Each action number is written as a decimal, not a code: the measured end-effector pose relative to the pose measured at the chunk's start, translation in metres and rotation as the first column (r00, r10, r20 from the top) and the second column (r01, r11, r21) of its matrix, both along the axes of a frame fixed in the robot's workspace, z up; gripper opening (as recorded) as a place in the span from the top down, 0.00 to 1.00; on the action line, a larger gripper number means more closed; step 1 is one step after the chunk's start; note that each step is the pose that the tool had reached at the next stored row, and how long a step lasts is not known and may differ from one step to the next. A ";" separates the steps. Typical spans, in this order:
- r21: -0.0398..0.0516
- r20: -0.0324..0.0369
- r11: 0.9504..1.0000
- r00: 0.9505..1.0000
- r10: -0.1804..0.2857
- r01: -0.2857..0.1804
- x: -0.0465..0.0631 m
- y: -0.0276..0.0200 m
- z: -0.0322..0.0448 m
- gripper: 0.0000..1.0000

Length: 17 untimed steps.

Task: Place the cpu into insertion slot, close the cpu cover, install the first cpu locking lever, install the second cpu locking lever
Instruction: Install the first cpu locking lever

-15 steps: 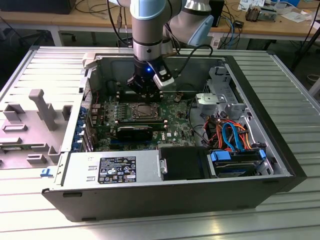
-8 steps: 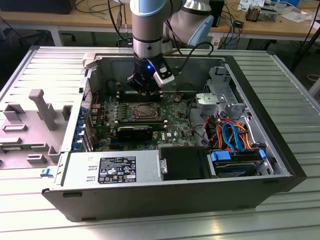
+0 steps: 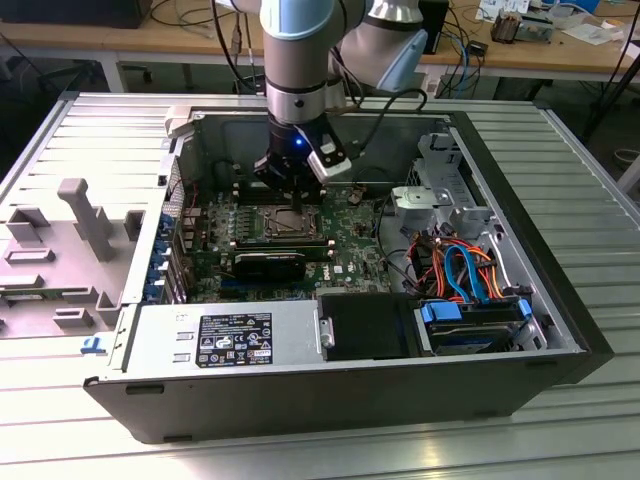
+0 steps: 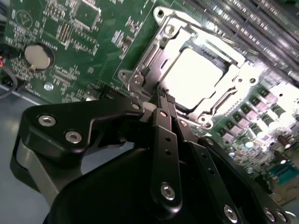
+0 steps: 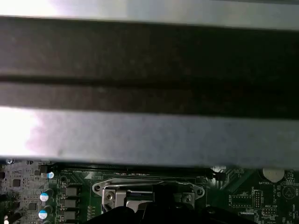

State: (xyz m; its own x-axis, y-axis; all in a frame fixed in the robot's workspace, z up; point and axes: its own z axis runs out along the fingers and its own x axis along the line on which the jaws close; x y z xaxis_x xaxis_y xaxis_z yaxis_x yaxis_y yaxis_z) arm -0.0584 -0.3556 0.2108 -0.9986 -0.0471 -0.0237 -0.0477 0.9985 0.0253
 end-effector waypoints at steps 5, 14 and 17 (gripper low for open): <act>0.000 -0.009 1.000 1.000 0.000 0.000 0.008 -0.0021 0.0000 0.89; -0.023 -0.009 1.000 1.000 0.000 0.000 0.008 -0.0029 0.0167 0.89; -0.067 -0.009 0.998 1.000 -0.001 0.000 0.008 -0.0031 0.0175 0.89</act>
